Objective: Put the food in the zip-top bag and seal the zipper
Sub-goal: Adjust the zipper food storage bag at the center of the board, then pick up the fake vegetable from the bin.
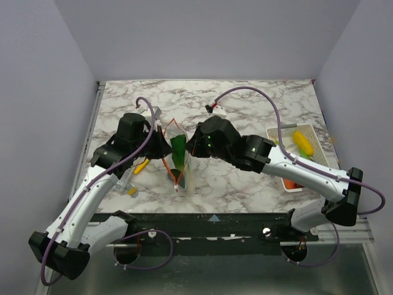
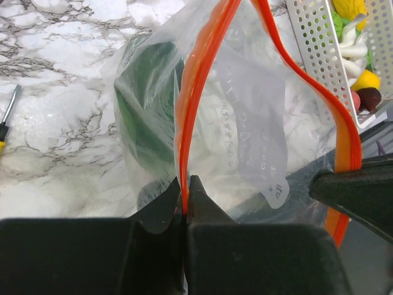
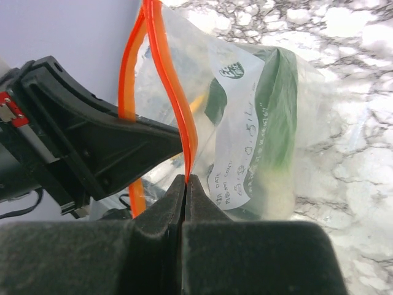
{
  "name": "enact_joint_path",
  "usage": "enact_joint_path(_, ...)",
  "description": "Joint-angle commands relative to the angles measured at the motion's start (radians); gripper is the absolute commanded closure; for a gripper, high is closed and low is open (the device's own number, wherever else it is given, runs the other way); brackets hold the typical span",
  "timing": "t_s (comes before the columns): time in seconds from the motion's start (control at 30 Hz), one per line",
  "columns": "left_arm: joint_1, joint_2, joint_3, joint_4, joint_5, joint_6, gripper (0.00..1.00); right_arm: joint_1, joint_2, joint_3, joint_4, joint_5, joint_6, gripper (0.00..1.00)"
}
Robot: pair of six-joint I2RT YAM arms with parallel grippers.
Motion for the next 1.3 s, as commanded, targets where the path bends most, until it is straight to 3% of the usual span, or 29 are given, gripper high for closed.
enact_joint_path(0.0,-0.005,0.03,0.073,-0.024,0.026,-0.015,1.0,-0.04,0.003,0.012,-0.058,0.083,-0.108,1.0)
enact_joint_path(0.07,-0.004,0.062,0.114,-0.047,0.021,-0.061,1.0,-0.098,-0.011,-0.001,-0.082,0.025,-0.161,0.87)
enact_joint_path(0.17,-0.003,0.102,0.133,-0.027,0.063,-0.113,1.0,-0.162,-0.041,-0.011,-0.121,-0.073,-0.214,0.58)
enact_joint_path(0.3,-0.004,0.15,0.166,-0.019,0.067,-0.152,1.0,-0.169,-0.086,0.016,-0.223,-0.059,-0.256,0.47)
enact_joint_path(0.47,-0.005,0.195,0.186,-0.013,0.06,-0.161,1.0,-0.202,-0.205,0.009,-0.372,0.113,-0.236,0.36)
enact_joint_path(0.6,-0.005,0.208,0.153,0.034,0.064,-0.161,1.0,-0.337,-0.289,-0.046,-0.476,0.189,-0.193,0.35)
enact_joint_path(0.67,-0.005,0.21,0.136,0.057,0.06,-0.159,1.0,-0.429,-0.325,-0.085,-0.534,0.221,-0.131,0.51)
enact_joint_path(0.77,-0.005,0.219,0.139,0.067,0.068,-0.141,1.0,-0.576,-0.35,-0.163,-0.592,0.183,-0.081,0.44)
enact_joint_path(0.97,-0.005,0.2,0.138,0.069,0.067,-0.108,1.0,-0.94,-0.325,-0.352,-0.664,0.087,-0.058,0.44)
enact_joint_path(1.27,-0.003,0.197,0.115,0.072,0.103,-0.086,1.0,-1.144,-0.328,-0.478,-0.624,0.116,-0.056,0.41)
